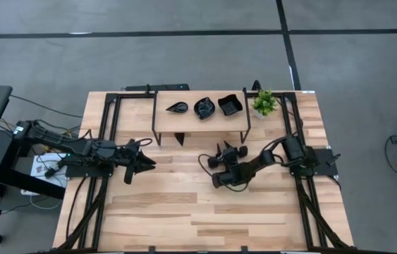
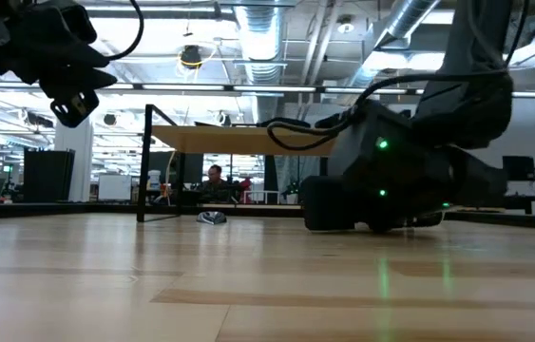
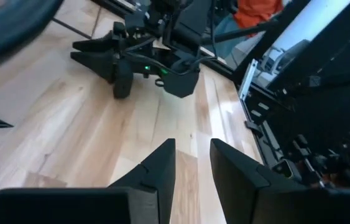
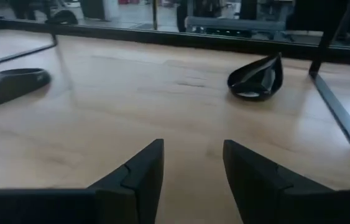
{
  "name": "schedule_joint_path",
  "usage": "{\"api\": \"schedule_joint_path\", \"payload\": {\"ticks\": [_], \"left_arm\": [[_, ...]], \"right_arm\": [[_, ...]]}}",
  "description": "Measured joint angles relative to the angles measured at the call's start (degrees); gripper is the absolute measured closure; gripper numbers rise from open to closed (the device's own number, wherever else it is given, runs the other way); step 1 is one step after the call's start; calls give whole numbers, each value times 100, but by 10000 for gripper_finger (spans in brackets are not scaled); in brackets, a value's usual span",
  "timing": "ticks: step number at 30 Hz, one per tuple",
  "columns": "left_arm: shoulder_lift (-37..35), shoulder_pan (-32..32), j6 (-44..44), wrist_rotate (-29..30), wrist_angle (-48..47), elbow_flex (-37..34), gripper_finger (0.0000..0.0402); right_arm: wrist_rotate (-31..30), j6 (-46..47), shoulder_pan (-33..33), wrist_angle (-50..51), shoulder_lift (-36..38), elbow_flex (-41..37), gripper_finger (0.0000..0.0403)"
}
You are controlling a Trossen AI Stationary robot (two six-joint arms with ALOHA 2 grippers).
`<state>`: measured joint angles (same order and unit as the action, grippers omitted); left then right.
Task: Pick & Place Mini shaped plates
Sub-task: Stack the black drop shaped plate on the black drop shaped plate on the shelf
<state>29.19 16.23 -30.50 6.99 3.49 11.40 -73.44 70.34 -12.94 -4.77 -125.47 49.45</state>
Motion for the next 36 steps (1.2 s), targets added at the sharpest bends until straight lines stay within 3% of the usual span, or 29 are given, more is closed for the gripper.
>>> {"api": "schedule_joint_path", "payload": {"ticks": [11,22,26,36], "left_arm": [[26,-199,13,111,-270,0,300],[24,-199,2,199,-503,0,300],[24,-199,10,200,-599,0,300],[15,-284,22,180,-733,1,300]], "right_arm": [[-229,-41,515,-9,240,-18,250],[-254,-44,591,-25,240,-17,252],[-274,-473,613,-42,245,75,259],[11,-346,877,-40,245,168,264]]}}
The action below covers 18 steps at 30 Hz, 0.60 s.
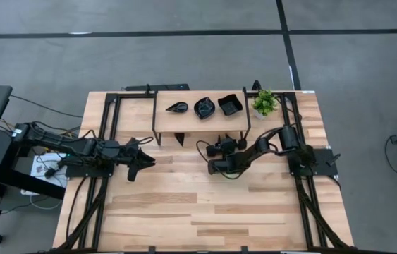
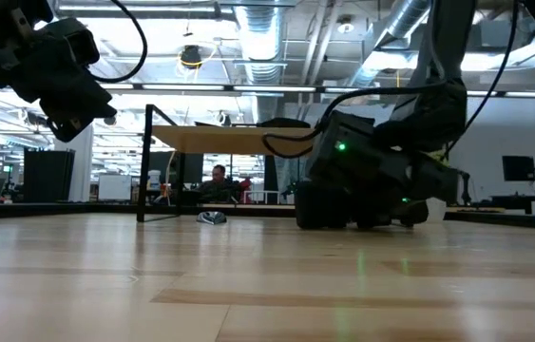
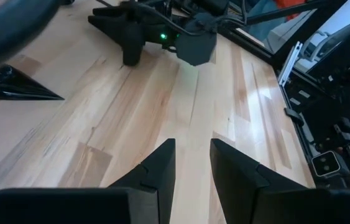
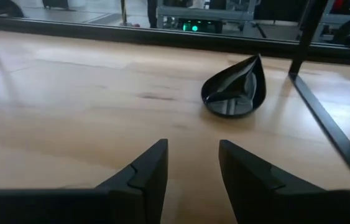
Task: Pick & Place Mini shaped plates
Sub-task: Stack the black drop shaped plate on the black drop shaped plate on the shelf
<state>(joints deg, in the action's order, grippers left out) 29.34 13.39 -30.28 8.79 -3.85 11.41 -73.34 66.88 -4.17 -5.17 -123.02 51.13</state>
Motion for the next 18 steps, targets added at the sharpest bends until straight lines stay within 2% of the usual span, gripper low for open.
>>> {"api": "schedule_joint_path", "payload": {"ticks": [7,18], "left_arm": [[0,-2,0,-1,-56,1,300],[0,0,-2,20,-95,3,300]], "right_arm": [[4,-34,223,-9,0,0,264],[-322,786,168,42,-13,-13,275]]}}
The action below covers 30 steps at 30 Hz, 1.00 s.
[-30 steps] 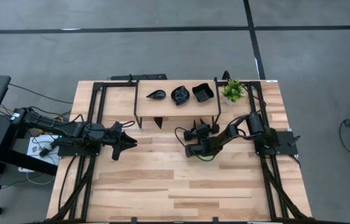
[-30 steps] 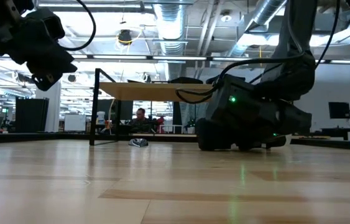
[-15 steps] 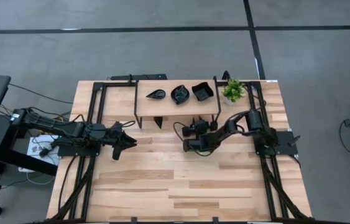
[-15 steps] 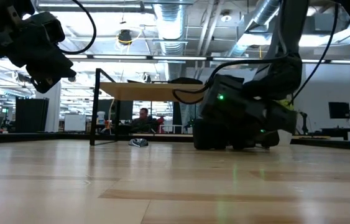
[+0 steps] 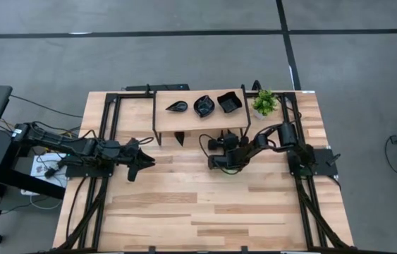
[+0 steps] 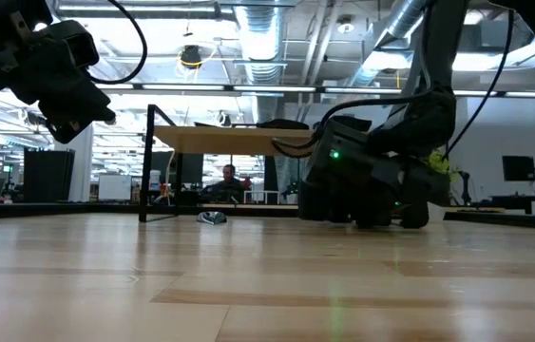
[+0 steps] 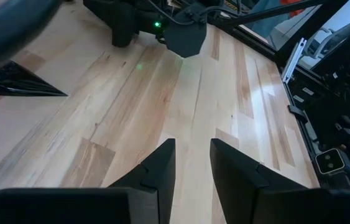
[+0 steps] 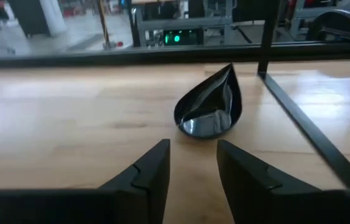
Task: Pick & Place Mini shaped plates
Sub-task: Stack the black drop shaped plate on the black drop shaped plate on the shelf
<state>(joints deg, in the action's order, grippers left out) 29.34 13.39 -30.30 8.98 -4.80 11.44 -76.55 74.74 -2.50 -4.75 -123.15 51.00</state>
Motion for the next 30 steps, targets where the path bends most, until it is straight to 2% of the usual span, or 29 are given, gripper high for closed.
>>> {"api": "schedule_joint_path", "payload": {"ticks": [8,22,30], "left_arm": [[0,0,0,27,-35,2,300],[0,0,2,2,-80,2,300],[2,2,0,1,-129,2,300]], "right_arm": [[-500,342,-272,-232,6,0,275],[-472,135,113,-341,6,4,276],[-450,-494,277,-415,8,4,276]]}}
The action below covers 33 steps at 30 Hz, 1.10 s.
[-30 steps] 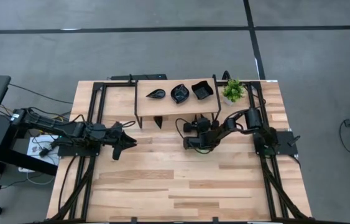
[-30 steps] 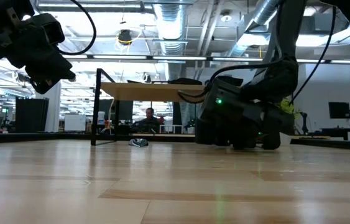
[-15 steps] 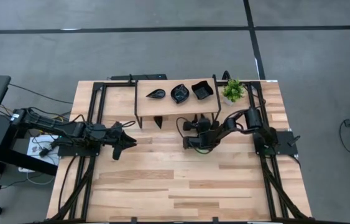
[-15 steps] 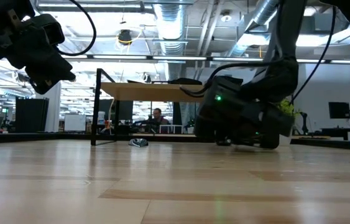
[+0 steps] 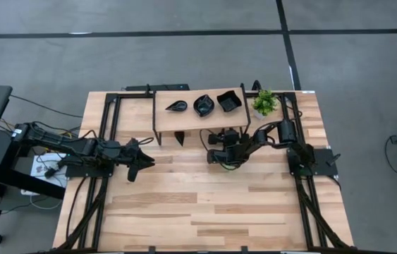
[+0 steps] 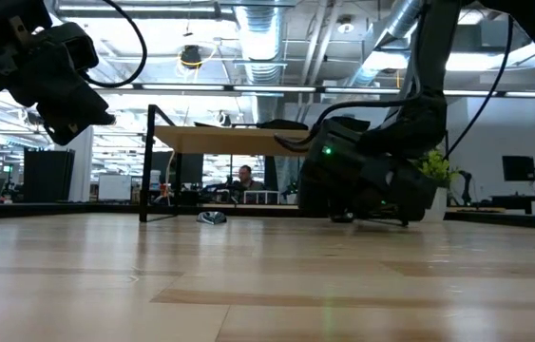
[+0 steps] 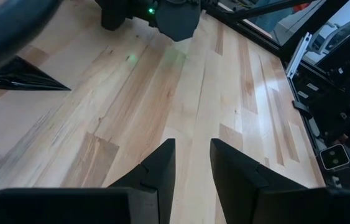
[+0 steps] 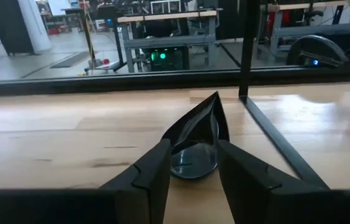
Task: Pick & Place Mini shaped plates
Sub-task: Stack the black drop shaped plate on the black drop shaped plate on the shelf
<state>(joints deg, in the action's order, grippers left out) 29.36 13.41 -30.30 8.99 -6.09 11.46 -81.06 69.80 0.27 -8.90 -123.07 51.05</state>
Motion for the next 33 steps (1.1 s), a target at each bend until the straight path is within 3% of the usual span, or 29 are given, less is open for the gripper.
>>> {"api": "schedule_joint_path", "payload": {"ticks": [12,19,33], "left_arm": [[0,0,-13,0,-36,0,300],[-2,0,-18,-2,-37,0,300],[-2,0,-18,-4,-35,0,300]], "right_arm": [[544,-737,119,-510,4,2,275],[1292,-798,165,-502,39,16,280],[1573,-1488,-768,-1062,13,15,280]]}}
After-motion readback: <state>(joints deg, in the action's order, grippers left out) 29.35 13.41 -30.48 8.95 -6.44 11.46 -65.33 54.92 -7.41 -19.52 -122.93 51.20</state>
